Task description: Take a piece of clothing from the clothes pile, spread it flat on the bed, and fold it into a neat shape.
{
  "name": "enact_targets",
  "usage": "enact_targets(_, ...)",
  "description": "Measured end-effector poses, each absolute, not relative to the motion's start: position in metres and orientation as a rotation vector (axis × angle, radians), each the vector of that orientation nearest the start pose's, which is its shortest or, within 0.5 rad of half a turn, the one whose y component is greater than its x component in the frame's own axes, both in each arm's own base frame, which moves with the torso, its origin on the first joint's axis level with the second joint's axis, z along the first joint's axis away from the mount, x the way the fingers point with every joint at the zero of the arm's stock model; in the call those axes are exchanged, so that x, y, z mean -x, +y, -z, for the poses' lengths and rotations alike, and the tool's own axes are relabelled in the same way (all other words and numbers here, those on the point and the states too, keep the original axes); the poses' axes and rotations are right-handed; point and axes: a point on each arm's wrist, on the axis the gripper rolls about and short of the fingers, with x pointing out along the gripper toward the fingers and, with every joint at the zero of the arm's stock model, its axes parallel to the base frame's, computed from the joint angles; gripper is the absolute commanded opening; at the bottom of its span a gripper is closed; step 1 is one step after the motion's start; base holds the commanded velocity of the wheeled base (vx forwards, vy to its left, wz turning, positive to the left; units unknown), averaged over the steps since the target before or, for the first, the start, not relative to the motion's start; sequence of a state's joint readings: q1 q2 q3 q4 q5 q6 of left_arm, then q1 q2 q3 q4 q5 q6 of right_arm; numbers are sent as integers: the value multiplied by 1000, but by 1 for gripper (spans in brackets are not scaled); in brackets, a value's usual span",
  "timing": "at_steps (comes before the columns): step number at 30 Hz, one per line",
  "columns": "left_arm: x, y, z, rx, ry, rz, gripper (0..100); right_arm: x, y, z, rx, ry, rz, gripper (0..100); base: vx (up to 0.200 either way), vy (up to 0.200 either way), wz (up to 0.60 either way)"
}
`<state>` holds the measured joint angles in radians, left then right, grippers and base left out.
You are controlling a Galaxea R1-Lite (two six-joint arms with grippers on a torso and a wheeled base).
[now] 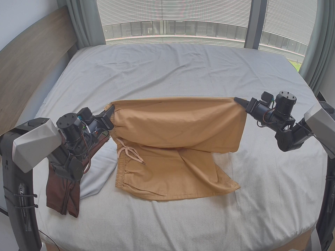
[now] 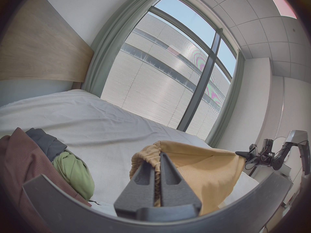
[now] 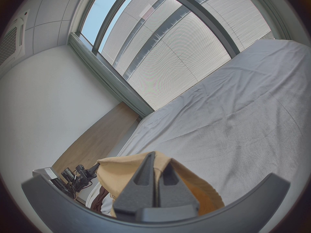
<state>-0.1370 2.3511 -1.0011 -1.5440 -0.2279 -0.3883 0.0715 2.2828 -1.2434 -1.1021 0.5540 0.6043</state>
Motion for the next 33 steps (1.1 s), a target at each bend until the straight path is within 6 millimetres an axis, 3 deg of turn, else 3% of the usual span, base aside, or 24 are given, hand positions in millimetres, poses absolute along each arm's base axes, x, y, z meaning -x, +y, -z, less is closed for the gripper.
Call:
enact_targets(14,-447,-65,-60,413,-163,345,0,-477,47,-101,-561,99,-636,0,0,0,0)
enact_targets(33,-462,-68,-53,429,-185,344,0,-506,50,-87,-546,41,-651,0,0,0,0)
